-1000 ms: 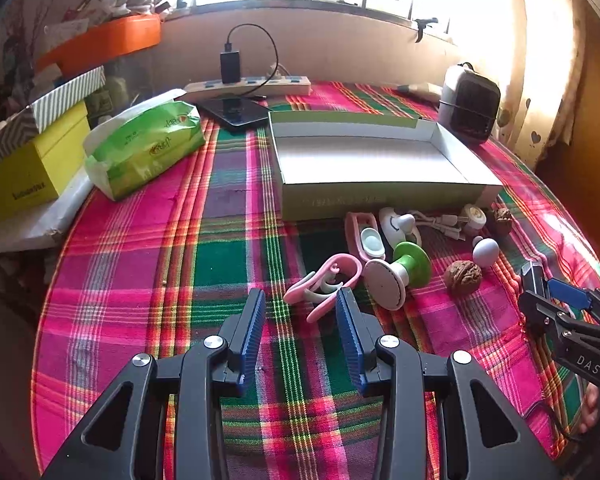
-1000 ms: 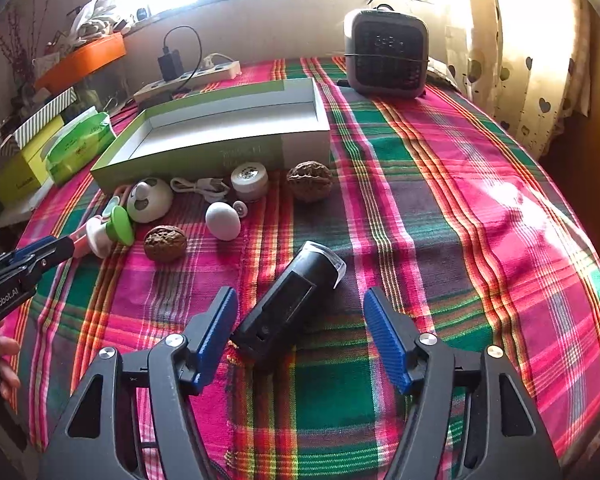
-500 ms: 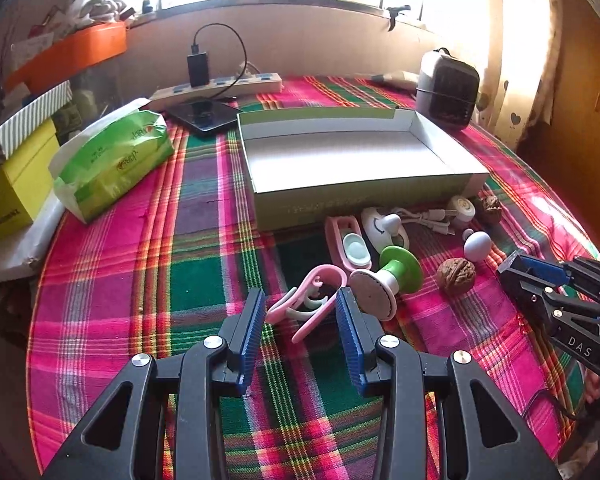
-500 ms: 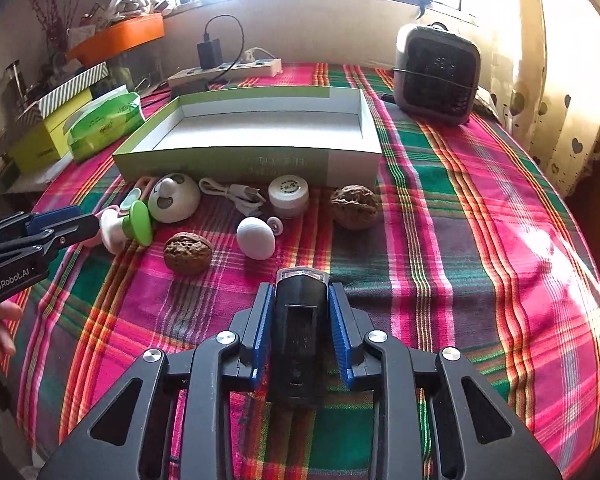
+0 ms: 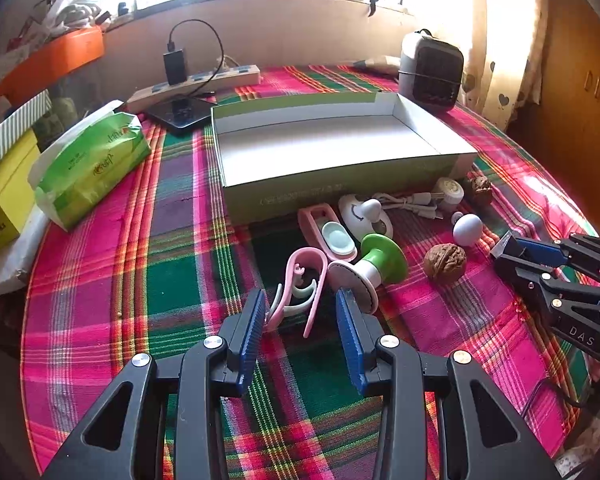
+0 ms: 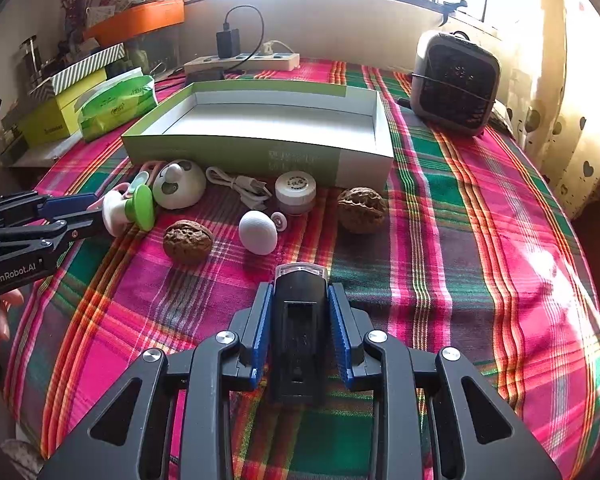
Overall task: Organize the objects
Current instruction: 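Grasp the pink plastic clip with the left tool while the right tool holds the black device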
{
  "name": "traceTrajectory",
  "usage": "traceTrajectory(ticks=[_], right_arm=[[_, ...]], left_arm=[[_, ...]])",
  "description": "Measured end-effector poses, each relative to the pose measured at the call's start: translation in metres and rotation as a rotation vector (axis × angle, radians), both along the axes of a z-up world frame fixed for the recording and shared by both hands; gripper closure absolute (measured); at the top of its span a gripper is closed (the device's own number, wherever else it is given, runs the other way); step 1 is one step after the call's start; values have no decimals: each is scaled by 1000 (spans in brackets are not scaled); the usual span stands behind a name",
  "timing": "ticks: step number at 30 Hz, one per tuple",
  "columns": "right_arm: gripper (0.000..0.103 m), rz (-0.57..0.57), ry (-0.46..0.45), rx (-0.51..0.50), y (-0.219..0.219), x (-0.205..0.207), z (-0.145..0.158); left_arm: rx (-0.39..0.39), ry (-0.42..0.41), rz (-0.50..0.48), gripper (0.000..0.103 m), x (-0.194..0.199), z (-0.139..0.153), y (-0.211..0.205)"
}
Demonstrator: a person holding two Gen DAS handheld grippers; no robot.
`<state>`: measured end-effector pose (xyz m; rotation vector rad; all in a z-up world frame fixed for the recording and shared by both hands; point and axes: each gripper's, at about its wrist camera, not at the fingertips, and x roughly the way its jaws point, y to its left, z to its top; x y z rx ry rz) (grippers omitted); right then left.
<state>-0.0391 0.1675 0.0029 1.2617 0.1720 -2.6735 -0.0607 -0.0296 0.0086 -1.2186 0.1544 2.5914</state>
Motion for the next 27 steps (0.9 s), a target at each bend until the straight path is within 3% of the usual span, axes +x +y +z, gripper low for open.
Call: traceTrajectory(ticks=[3,11,23,27], right_arm=[[63,-22,2,11,3,1,0],[55,-49,-4,-15,9,3,-1],[54,-54,22,-22,9,8,-2],[54,-51,24,-24,10,8,-2]], left_arm=[[-8,-4,23,68,-7,-1,-1],[-37,-11,32,68,-12,-4,2],[-26,-11,68,69,-14,-5,2],[-30,-12,87,75,-15,-5,2]])
